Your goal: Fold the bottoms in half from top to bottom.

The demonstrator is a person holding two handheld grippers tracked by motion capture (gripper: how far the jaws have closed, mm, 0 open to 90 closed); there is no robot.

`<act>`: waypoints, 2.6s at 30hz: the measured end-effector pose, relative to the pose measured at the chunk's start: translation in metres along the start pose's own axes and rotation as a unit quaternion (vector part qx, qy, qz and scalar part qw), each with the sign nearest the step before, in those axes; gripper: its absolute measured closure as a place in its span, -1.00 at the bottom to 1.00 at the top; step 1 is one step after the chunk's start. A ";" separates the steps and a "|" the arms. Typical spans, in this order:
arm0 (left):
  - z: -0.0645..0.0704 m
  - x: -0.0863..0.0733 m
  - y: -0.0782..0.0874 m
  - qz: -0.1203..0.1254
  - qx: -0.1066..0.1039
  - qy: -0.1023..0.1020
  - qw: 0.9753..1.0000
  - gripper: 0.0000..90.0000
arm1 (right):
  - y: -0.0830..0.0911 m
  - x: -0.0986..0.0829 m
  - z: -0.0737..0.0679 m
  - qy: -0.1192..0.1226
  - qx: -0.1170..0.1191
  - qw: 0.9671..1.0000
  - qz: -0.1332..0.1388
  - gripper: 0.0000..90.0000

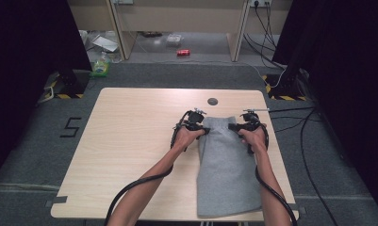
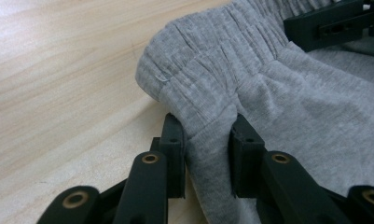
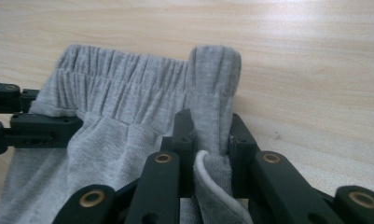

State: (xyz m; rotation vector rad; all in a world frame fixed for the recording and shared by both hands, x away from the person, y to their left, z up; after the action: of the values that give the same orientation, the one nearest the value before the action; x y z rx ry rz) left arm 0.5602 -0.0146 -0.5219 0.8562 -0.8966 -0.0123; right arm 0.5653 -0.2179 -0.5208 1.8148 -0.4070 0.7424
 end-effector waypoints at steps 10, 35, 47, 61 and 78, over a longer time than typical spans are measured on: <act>0.004 0.013 0.011 0.015 -0.001 -0.009 1.000 0.60 | 0.020 0.014 -0.003 0.005 0.012 0.999 0.030 0.76; 0.032 0.035 0.043 0.046 -0.002 -0.069 0.997 0.60 | 0.067 0.024 -0.009 0.015 0.043 0.995 0.093 0.76; 0.054 0.034 0.064 0.066 -0.021 -0.101 0.992 0.60 | 0.103 0.015 -0.017 0.031 0.063 0.989 0.127 0.76; 0.091 0.014 0.086 0.076 -0.052 -0.155 0.984 0.60 | 0.143 -0.020 -0.022 0.045 0.078 0.985 0.150 0.76; 0.124 -0.030 0.099 0.083 -0.083 -0.186 0.976 0.60 | 0.170 -0.068 -0.032 0.064 0.091 0.982 0.151 0.76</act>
State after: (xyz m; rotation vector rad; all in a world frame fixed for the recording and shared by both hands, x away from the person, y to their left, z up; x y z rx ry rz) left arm 0.4231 -0.0175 -0.4373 0.6290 -1.2981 -0.1040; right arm 0.4035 -0.2542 -0.4368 1.8844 -0.5519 1.1317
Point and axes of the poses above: each handheld gripper's, and its own axes: y roughly backward along the jaws, x roughly out of its top, z roughly to its right, the point moved 4 cm from there along -y, roughly forward along the jaws, and after that the axes turned 10 degrees about -x, right-handed, at the moved point
